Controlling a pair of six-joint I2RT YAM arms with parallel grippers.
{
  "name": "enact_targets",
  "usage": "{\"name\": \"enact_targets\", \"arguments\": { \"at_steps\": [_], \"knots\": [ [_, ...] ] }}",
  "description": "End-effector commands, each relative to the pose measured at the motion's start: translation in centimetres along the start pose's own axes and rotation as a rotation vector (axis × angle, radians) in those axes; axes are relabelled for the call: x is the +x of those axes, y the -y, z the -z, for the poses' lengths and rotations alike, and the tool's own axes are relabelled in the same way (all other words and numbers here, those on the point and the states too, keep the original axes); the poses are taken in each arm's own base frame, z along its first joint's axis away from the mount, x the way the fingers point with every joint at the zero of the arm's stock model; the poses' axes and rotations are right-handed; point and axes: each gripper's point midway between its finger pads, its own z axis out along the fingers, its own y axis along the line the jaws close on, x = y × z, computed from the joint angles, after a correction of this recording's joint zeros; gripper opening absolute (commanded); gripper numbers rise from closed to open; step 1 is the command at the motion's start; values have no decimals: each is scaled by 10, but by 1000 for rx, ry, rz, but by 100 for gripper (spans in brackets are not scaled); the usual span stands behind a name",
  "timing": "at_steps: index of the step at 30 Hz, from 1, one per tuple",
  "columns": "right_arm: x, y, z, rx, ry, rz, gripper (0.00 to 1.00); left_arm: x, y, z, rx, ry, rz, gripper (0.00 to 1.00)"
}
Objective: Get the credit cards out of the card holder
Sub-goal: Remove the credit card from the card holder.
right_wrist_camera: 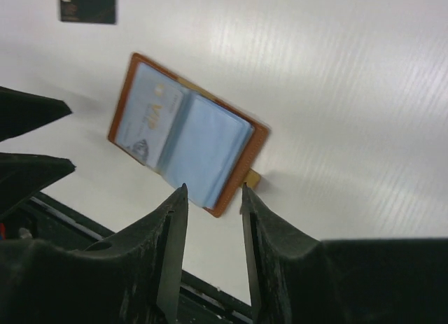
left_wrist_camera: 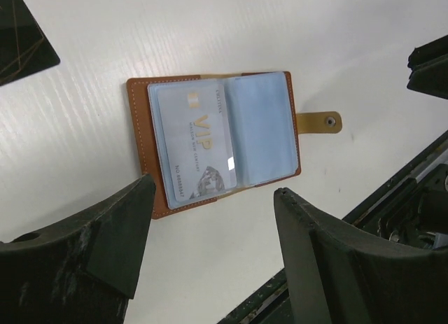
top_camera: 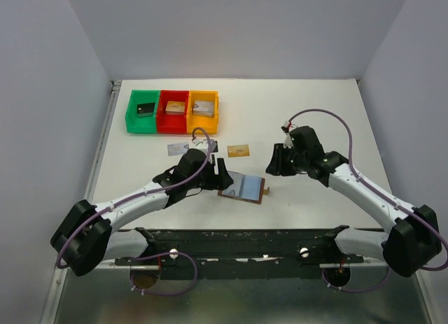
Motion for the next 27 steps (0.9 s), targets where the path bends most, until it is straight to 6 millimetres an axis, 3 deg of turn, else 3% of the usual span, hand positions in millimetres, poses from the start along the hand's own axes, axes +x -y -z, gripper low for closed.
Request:
{"name": "enact_targets", "arguments": {
  "at_steps": [1,7,12,27],
  "knots": [
    [-20,-38,8,-219,141,-17,44,-22,-1,8,-11,92,4,80],
    [-12,-61,-15,-382,92,-51,34,-44,-10,-6,-6,128,58,75],
    [-1,-83,-30,-534,2,-108,28,-43,-25,-24,-48,98,68,46],
    [37,-75,-82,-503,-145,-235,31,-11,-22,-51,11,21,77,23]
  ]
}}
